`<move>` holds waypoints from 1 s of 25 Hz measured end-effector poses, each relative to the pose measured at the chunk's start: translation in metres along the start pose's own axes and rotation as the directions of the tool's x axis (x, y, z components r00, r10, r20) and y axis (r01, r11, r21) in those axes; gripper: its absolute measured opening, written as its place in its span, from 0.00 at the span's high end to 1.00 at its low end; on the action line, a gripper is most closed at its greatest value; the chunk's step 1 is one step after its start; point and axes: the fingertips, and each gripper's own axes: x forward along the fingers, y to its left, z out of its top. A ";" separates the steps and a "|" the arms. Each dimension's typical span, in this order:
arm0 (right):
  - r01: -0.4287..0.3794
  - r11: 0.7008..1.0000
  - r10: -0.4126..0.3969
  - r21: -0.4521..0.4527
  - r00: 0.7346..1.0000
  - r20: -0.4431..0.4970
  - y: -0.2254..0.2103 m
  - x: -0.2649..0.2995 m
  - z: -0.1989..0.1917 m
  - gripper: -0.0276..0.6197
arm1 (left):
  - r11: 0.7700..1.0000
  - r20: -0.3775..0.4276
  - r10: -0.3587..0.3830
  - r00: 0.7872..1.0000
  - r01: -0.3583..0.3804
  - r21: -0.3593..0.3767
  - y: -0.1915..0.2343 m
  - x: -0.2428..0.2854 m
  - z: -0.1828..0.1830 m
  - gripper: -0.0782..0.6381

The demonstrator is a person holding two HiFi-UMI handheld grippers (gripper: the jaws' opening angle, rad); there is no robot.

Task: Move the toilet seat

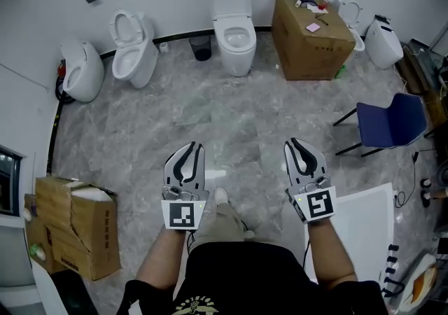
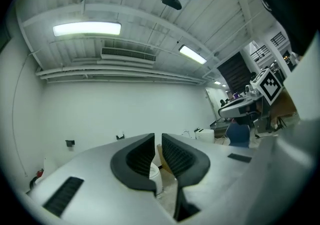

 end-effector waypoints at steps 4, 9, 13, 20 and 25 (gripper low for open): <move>0.001 1.000 -0.001 0.016 1.000 -0.020 -0.014 0.039 -0.012 0.79 | 1.000 -0.024 -0.019 1.000 0.019 -0.006 0.024 0.038 -0.022 0.80; 0.004 1.000 -0.002 0.023 0.998 -0.057 -0.031 0.091 -0.024 0.72 | 0.999 -0.064 -0.033 0.997 0.031 -0.038 0.059 0.084 -0.045 0.62; 0.017 1.000 -0.015 0.024 0.997 -0.073 -0.045 0.133 -0.029 0.68 | 0.998 -0.069 -0.046 0.997 0.044 -0.036 0.081 0.119 -0.056 0.61; 0.039 0.999 -0.036 0.026 0.995 -0.091 -0.058 0.201 -0.032 0.66 | 0.997 -0.084 -0.062 0.995 0.058 -0.056 0.122 0.173 -0.081 0.61; 0.054 0.998 -0.053 0.012 0.994 -0.096 -0.064 0.239 -0.031 0.66 | 0.996 -0.090 -0.086 0.992 0.082 -0.048 0.148 0.201 -0.094 0.61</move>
